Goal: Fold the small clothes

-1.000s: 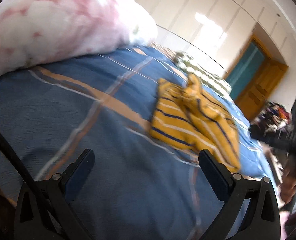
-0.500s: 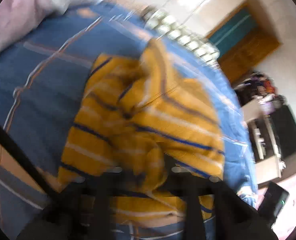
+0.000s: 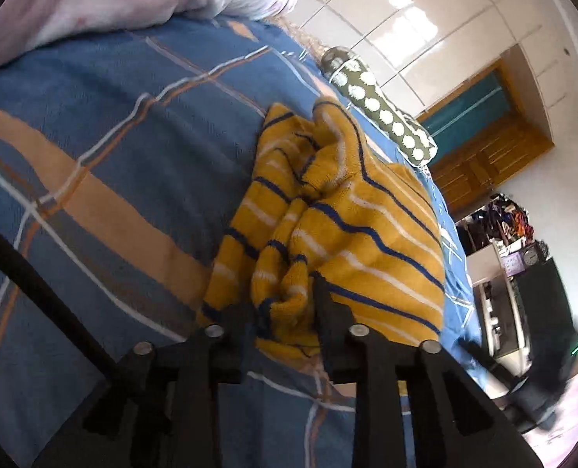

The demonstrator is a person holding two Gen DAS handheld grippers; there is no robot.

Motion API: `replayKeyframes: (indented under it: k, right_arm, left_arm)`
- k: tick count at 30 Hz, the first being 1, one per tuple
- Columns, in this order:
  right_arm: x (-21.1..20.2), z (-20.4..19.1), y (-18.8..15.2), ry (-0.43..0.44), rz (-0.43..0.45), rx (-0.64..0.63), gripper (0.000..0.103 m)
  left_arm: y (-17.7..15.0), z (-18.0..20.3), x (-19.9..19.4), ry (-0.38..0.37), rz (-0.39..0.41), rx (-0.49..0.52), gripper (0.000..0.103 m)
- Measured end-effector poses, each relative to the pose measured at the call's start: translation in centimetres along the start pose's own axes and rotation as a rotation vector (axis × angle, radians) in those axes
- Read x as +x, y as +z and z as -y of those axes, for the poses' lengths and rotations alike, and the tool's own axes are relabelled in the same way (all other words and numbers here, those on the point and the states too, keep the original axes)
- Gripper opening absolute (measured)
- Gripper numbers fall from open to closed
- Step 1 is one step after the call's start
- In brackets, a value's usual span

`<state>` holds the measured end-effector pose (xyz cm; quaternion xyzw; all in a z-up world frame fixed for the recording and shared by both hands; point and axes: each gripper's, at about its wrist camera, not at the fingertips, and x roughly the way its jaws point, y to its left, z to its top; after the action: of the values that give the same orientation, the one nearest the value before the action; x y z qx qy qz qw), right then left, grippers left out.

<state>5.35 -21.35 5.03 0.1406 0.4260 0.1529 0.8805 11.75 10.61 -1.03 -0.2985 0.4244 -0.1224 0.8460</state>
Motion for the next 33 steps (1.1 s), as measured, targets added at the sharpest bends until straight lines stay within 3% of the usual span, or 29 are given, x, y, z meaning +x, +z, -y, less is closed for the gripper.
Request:
replayKeyframes:
  k: [3,5,9,13,17,19,21,23,24,25,27,30,33]
  right_arm:
    - [1.2,-3.7,3.0,-0.005,0.006,-0.069,0.053]
    - [3.4,-6.4,5.2,-0.002,-0.014,-0.116,0.047]
    - [10.3,-11.2,8.7,0.006,-0.112,-0.188,0.039]
    - [16.7,-13.5,10.5,-0.075,-0.165,-0.207,0.035]
    - [20.6,-14.2,11.3,-0.075,-0.223,-0.177,0.036]
    - [21.3,-14.3,11.5,-0.067,-0.250,-0.189,0.036]
    - [20.1,-14.1,12.2,-0.031,-0.251,-0.181,0.036]
    - [17.3,-12.9,13.1,0.054,-0.192,-0.134,0.036]
    - [15.4,-12.1,13.3,0.089,-0.152,-0.104,0.038]
    - [13.3,-10.7,13.4,0.103,-0.107,-0.073,0.049]
    - [10.2,-7.8,13.0,0.051,-0.040,-0.035,0.072]
    - [7.4,-2.3,10.7,-0.021,-0.022,0.031,0.075]
    - [7.7,1.4,8.1,0.005,-0.063,0.118,0.075]
  left_arm:
    - [-0.4,-0.3,-0.8,-0.019,0.019,0.041,0.031]
    - [-0.5,-0.6,-1.2,-0.046,0.025,0.048,0.032]
    - [-0.5,-1.2,-1.8,-0.094,0.031,0.052,0.033]
    - [-0.1,-1.7,-2.9,-0.122,0.056,0.063,0.037]
    - [0.6,-2.4,-4.1,-0.108,0.113,0.058,0.041]
    - [0.7,-2.6,-4.3,-0.092,0.119,0.055,0.049]
    - [0.7,-2.9,-4.3,-0.091,0.116,0.036,0.059]
    - [0.7,-3.4,-4.3,-0.094,0.115,0.016,0.066]
    - [0.7,-3.6,-4.4,-0.095,0.116,0.008,0.070]
    - [0.6,-3.8,-4.6,-0.095,0.116,0.003,0.073]
    - [0.6,-3.6,-4.3,-0.097,0.117,-0.010,0.077]
    - [1.3,-3.0,-3.6,-0.095,0.108,-0.011,0.085]
    - [3.0,-1.9,-1.7,-0.093,0.078,0.001,0.086]
